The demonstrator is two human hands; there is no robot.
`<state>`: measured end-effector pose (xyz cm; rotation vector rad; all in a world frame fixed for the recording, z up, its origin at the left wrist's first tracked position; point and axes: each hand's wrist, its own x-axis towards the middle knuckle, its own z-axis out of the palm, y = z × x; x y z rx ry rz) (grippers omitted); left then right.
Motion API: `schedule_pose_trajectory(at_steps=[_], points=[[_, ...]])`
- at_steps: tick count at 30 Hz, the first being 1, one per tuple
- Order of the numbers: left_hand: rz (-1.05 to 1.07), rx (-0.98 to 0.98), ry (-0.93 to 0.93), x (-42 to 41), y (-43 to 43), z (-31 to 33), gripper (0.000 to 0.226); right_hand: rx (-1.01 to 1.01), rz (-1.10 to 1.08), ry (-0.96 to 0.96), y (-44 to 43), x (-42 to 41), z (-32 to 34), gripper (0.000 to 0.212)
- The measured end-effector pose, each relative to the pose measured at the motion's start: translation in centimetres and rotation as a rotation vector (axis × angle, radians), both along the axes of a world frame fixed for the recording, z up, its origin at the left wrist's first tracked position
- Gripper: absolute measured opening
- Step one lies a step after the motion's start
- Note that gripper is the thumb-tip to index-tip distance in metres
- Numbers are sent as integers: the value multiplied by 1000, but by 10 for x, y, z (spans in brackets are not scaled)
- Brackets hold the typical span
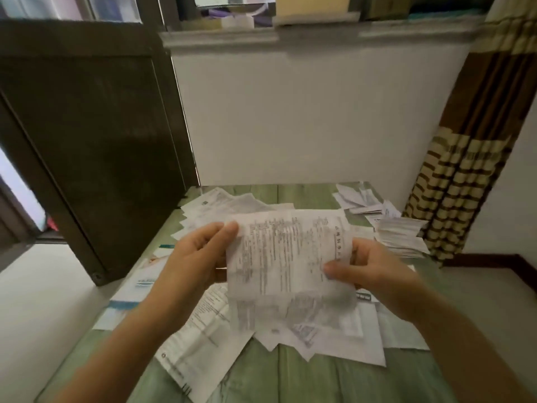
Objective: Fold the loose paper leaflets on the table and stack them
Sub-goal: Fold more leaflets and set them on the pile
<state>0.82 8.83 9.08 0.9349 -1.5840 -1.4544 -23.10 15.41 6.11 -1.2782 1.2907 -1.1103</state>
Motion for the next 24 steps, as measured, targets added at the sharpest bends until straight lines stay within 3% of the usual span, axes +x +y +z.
schedule_pose_trajectory(at_steps=[3, 6, 8, 11, 15, 18, 20, 23, 24], points=[[149, 19, -158, 8, 6, -31, 56, 24, -158, -41, -5, 19, -13, 23], [296, -327, -451, 12, 21, -63, 64, 58, -336, 92, -21, 29, -29, 30], [116, -549, -705, 9, 35, -81, 56, 98, -427, 341, -27, 30, -42, 52], [-218, -670, -1062, 5, 44, -99, 77, 10, -518, 604, -20, 31, -58, 60], [-376, -657, -1145, 4, 43, -108, 105, 22, -427, 548, 1, 28, -67, 29], [-405, -684, -1200, 2, 44, -103, 109, -15, -354, 622, 12, 26, -70, 16], [-369, -802, -1198, 1, 44, -99, 98, -29, -312, 672, 17, 25, -73, 20], [-282, -1105, -1011, 4, 41, -101, 48, -32, -236, 749, 24, 25, -70, 36], [-302, -1118, -991, 4, 40, -102, 38, -32, -193, 768, 29, 22, -69, 44]])
